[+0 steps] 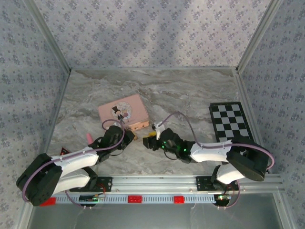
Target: Unlock a padlock with a key
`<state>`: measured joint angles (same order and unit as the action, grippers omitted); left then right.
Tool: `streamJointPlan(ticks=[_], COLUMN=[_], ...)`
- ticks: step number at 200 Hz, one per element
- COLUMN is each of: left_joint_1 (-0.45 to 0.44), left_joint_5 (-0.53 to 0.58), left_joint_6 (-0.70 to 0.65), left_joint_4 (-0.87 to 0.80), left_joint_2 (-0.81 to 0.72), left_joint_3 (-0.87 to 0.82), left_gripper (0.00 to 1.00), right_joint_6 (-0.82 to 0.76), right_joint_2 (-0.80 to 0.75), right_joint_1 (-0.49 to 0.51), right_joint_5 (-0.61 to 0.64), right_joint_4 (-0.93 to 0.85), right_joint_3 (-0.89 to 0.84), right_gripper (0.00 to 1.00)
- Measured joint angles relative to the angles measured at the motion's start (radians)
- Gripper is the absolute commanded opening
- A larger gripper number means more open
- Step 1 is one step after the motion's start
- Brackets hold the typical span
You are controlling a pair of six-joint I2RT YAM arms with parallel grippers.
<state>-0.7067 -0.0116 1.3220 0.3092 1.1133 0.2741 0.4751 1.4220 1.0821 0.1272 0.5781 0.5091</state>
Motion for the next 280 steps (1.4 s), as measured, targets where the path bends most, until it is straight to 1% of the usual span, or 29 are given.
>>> streamJointPlan(ticks=[40,75,89,108,149,182,234,243,280], left_joint_1=[0.000,0.000,0.000,0.000,0.000,0.000,0.005,0.005,0.006], left_joint_5=[-0.002,-0.003,-0.006,-0.006,-0.007,-0.010,-0.017,-0.017,-0.018], left_joint_6=[0.000,-0.001,-0.003,-0.004,-0.003,-0.003,-0.003,-0.003,-0.003], left_joint_4=[-0.008,-0.012,-0.013,-0.015,-0.020,-0.020,-0.020,-0.020,-0.020], left_joint_2=[-0.002,-0.008,-0.008,-0.009,-0.014,-0.014,-0.014,-0.014,-0.014], left_joint_3=[0.003,0.003,0.003,0.004,0.004,0.004,0.004,0.004,0.004], left_gripper=[0.00,0.00,0.00,0.00,0.00,0.00,0.00,0.00,0.00], right_joint_6=[-0.288,-0.566,-0.648,-0.718,-0.797,-0.821,-0.835,-0.835,-0.835], right_joint_2=[0.023,0.129,0.180,0.230,0.309,0.377,0.458,0.463,0.470], right_joint_1=[0.061,0.140,0.152,0.153,0.161,0.171,0.187,0.187,0.187], right_joint_5=[0.072,0.113,0.124,0.139,0.208,0.258,0.338,0.349,0.377], right_joint_4=[0.084,0.199,0.254,0.299,0.404,0.451,0.528,0.533,0.571], right_joint_3=[-0.024,-0.042,-0.062,-0.073,-0.056,-0.024,0.005,0.005,0.006], right_gripper=[0.51,0.50,0.50,0.48,0.46,0.45,0.40,0.37,0.33])
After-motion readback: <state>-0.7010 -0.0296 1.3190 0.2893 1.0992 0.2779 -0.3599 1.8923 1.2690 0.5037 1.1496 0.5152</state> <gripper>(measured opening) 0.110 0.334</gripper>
